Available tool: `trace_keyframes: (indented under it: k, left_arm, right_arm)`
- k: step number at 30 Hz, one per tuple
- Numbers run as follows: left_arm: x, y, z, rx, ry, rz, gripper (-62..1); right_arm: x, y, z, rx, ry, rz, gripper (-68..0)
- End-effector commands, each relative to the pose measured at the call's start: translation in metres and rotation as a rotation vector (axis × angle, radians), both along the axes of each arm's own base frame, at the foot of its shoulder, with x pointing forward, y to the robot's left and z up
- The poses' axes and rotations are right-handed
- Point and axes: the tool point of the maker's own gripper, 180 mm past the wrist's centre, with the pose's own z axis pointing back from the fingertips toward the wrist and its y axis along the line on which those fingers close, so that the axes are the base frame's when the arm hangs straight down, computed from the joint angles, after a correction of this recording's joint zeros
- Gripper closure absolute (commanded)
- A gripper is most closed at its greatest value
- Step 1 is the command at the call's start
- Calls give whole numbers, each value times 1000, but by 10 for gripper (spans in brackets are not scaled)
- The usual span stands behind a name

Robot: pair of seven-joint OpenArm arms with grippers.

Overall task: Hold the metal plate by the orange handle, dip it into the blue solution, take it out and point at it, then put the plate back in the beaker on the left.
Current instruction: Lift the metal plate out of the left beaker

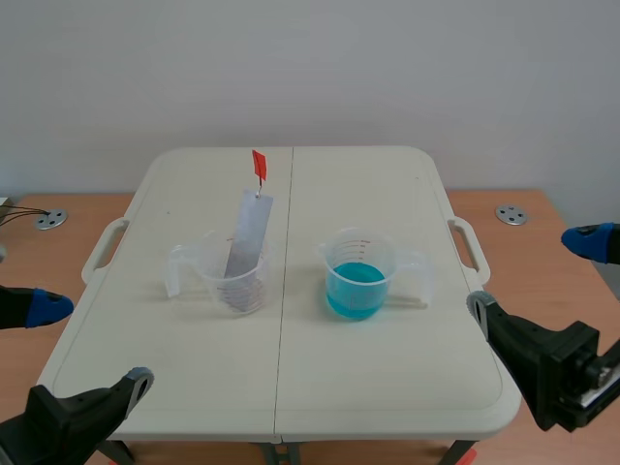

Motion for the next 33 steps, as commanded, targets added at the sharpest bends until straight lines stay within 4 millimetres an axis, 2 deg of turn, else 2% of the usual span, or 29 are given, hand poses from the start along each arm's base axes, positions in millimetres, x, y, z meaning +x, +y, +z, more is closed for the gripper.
trace_keyframes:
  k: [1, 33]
  left_arm:
    - [1, -5, 5, -26, -14, -2, -623]
    - [1, -4, 5, -25, -13, -2, -623]
  right_arm:
    - [3, 3, 10, 21, -30, 2, -663]
    - [4, 5, 14, 41, -40, 10, -663]
